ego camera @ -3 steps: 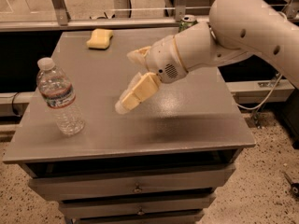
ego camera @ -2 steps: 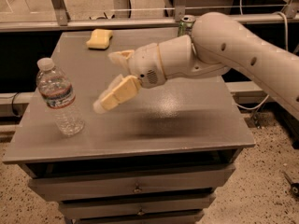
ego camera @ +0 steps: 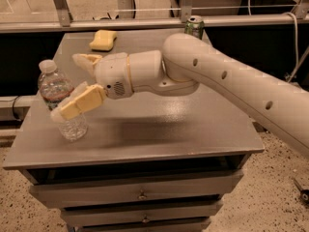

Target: Move water bottle near green can

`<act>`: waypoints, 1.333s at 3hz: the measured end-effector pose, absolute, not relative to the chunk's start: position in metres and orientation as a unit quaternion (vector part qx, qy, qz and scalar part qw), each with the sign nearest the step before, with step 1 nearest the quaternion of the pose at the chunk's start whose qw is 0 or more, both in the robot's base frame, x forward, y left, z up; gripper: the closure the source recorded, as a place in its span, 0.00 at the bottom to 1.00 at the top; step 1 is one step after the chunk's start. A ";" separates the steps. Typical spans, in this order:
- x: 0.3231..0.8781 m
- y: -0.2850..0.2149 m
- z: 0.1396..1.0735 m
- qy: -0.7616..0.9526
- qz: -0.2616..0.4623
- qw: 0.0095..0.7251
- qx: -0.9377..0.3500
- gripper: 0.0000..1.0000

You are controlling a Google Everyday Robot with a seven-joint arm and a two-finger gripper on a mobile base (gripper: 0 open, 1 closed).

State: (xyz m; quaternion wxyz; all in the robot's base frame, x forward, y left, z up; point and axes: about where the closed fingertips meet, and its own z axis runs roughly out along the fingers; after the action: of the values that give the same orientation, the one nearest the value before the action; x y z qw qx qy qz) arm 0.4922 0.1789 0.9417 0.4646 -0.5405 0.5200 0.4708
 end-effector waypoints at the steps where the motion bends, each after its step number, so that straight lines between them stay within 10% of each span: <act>1: 0.486 0.195 0.944 0.507 0.483 0.469 -0.538 0.00; 4: 0.471 0.217 0.930 0.503 0.506 0.445 -0.541 0.64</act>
Offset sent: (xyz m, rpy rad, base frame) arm -0.0211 0.0443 -0.0055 0.0605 0.0450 0.0792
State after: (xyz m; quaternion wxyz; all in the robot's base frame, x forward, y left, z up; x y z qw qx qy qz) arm 0.4707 0.2172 0.9301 0.4452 -0.5405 0.5033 0.5063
